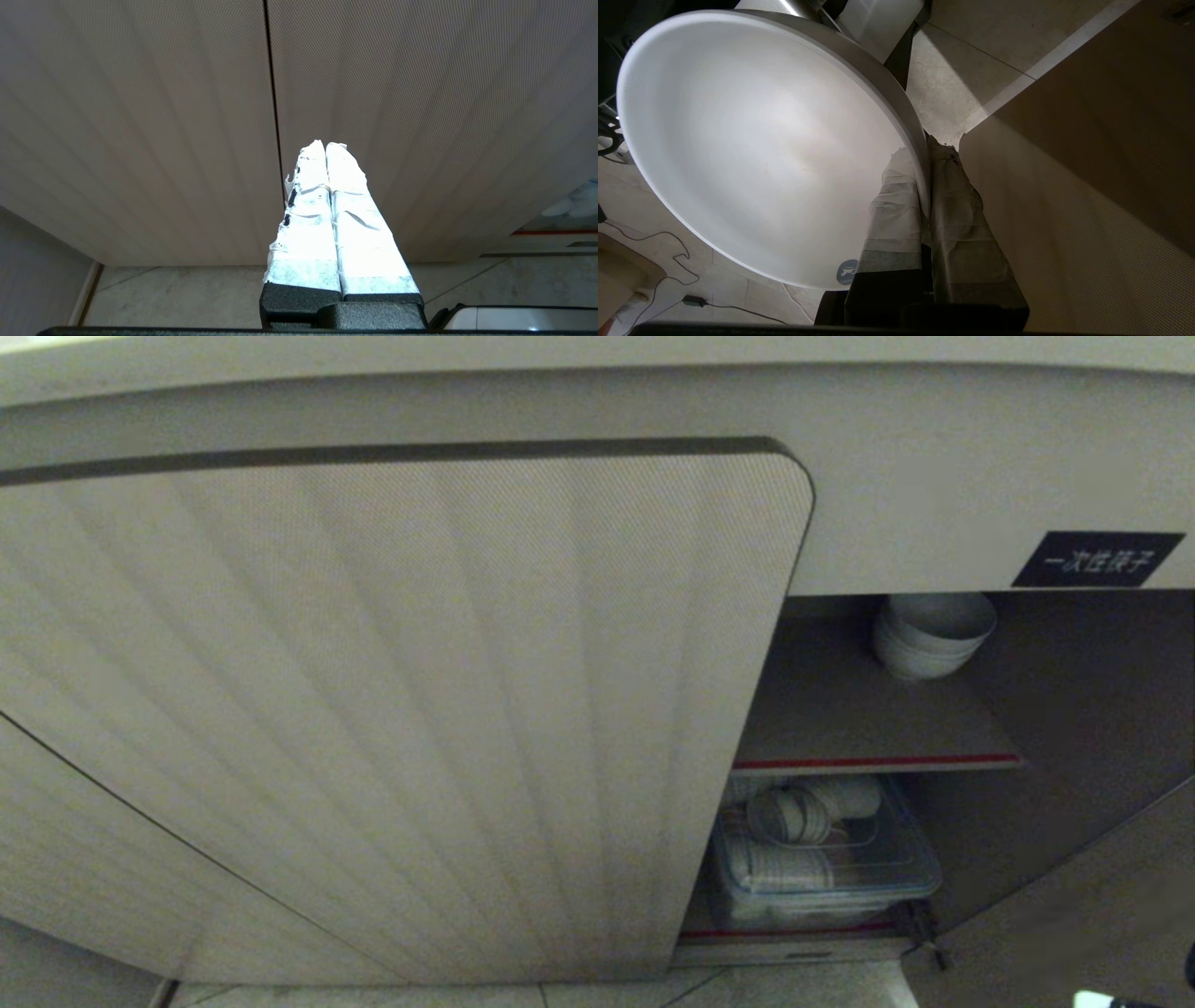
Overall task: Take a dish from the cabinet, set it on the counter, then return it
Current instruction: Place it on the table
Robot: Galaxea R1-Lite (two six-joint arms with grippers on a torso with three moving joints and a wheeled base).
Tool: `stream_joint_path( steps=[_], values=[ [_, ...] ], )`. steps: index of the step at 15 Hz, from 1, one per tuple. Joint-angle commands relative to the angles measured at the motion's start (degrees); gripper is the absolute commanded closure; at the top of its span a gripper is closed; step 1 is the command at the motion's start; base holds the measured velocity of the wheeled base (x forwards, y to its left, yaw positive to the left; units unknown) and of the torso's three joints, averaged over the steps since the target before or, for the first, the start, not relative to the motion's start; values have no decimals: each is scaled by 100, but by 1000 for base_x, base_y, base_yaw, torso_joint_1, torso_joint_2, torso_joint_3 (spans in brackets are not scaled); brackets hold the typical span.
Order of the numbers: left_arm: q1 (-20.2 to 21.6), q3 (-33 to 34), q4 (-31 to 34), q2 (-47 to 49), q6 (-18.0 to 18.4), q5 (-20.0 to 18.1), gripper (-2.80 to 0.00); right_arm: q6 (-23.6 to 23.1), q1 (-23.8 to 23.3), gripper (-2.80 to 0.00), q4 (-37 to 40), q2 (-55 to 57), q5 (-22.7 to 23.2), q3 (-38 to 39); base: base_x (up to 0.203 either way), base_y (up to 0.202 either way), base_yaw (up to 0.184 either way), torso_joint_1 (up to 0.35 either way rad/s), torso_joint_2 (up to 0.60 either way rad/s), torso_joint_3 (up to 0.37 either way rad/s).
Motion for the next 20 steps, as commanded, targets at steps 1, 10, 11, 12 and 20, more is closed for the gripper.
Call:
stream_joint_path(
  steps=[1,10,11,12,20],
  values=[
    [6,1,-6,0,-4,0,0,-12,3,0,17,19,3,-3,0,0,0,0,0,0],
    [5,1,-5,0,-4,4,0,-12,91,0,8,38,3,-9,0,0,0,0,0,0],
    [-1,1,1,0,-4,-2,0,-14,91,0,8,38,3,-10,0,0,0,0,0,0],
    [-1,1,-1,0,-4,1,0,-21,91,0,8,29,3,-10,0,0,0,0,0,0],
    [2,1,1,0,-4,2,0,-39,100,0,8,21,-6,-18,0,0,0,0,0,0]
  ],
)
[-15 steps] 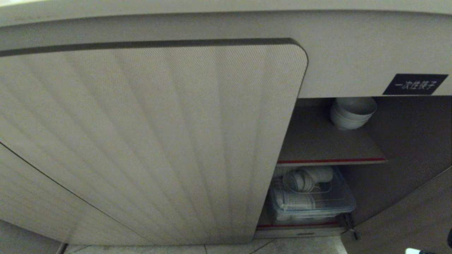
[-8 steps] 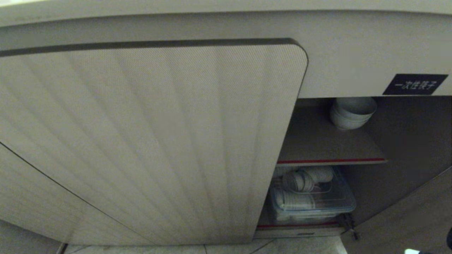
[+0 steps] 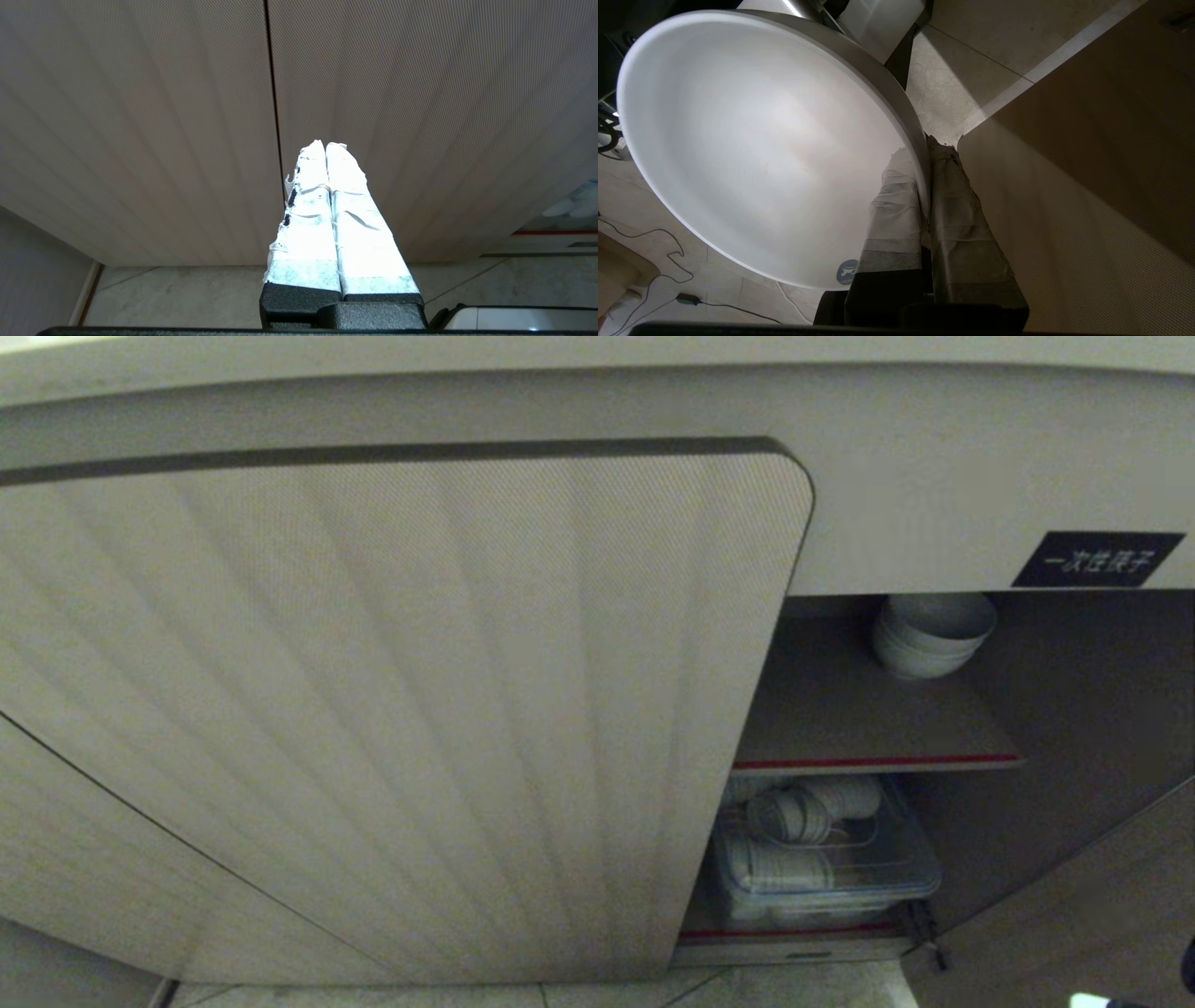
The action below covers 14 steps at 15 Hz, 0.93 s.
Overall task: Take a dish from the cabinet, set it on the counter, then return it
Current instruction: Place it on the table
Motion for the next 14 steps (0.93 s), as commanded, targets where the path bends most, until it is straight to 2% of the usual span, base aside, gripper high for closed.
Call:
stream_joint_path(
  steps=[1,5,9,14],
  values=[
    [-4,1,1,0,-1,-5,0,-95,-2,0,33,-4,13,7,0,0,0,0,0,0],
    [4,1,1,0,-1,-4,0,-110,-2,0,25,-4,13,-1,0,0,0,4,-5,-7],
    [-4,1,1,0,-1,-5,0,-114,-2,0,26,-4,12,-1,0,0,0,53,-208,-239],
    [-4,1,1,0,-1,-1,0,-114,-2,0,25,-4,13,-1,0,0,0,183,-506,-284]
  ],
)
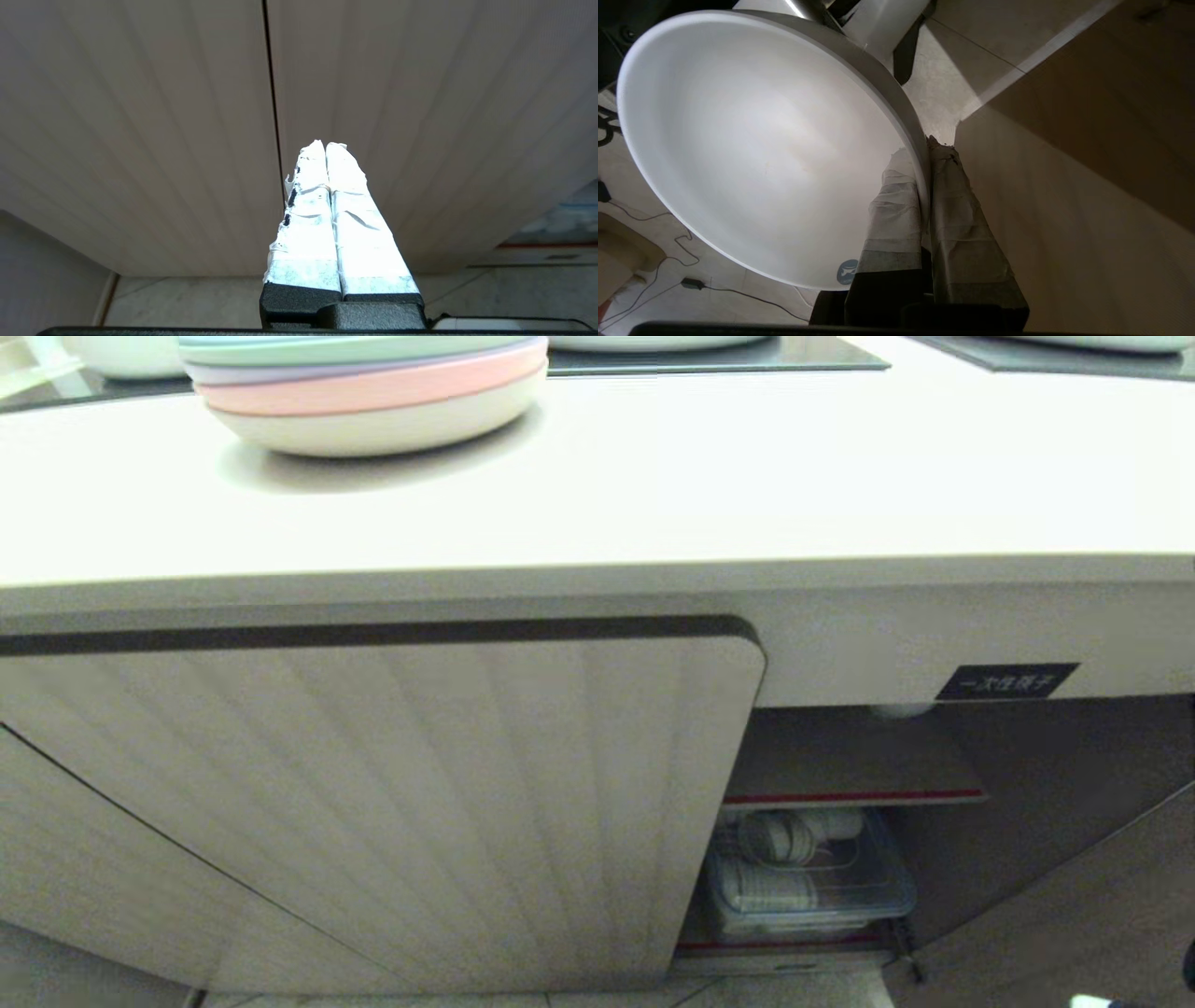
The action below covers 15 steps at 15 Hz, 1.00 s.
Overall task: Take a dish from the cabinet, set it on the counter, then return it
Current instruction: Place it on the table
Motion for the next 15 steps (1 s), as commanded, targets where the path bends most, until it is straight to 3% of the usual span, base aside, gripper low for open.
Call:
stream_joint_path(
  steps=[1,15],
  values=[
    [2,1,-14,0,-2,4,0,-6,3,0,21,-1,4,1,0,0,0,163,-452,-276],
    [2,1,-8,0,-2,-2,0,-12,6,0,30,-33,38,-58,0,0,0,211,-496,-282]
  ],
)
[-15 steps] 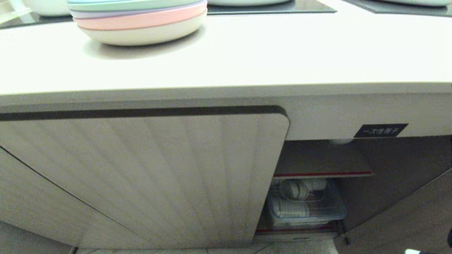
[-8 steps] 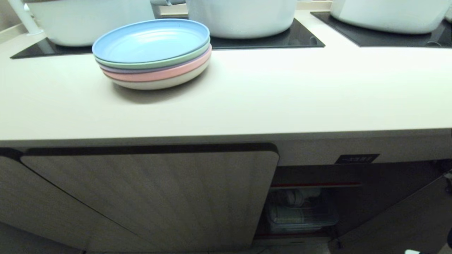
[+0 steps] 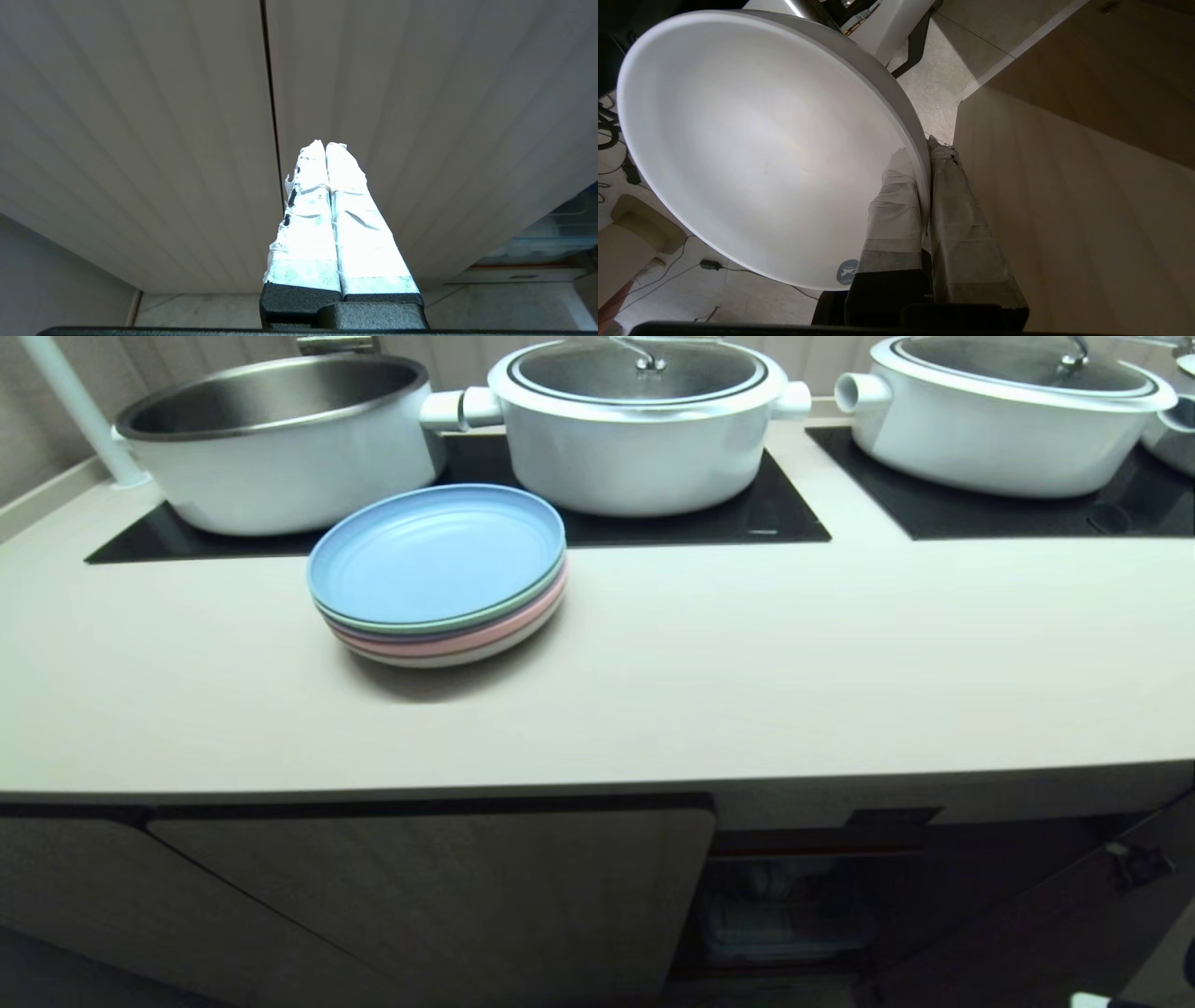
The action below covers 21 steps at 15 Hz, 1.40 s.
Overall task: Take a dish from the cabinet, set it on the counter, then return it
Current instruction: Place it on the table
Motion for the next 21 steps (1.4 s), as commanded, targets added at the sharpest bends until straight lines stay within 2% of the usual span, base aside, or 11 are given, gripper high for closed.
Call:
stream_joint_path(
  steps=[1,11,21],
  values=[
    [1,1,1,0,-2,-3,0,-20,12,0,32,-41,13,-12,0,0,0,242,-524,-282],
    [2,1,1,0,-2,-1,0,-6,99,0,80,-114,26,-82,0,0,0,274,-574,-300],
    [-1,1,-2,0,-2,1,0,-15,117,0,80,-114,26,-82,0,0,0,177,-354,-182]
  ],
)
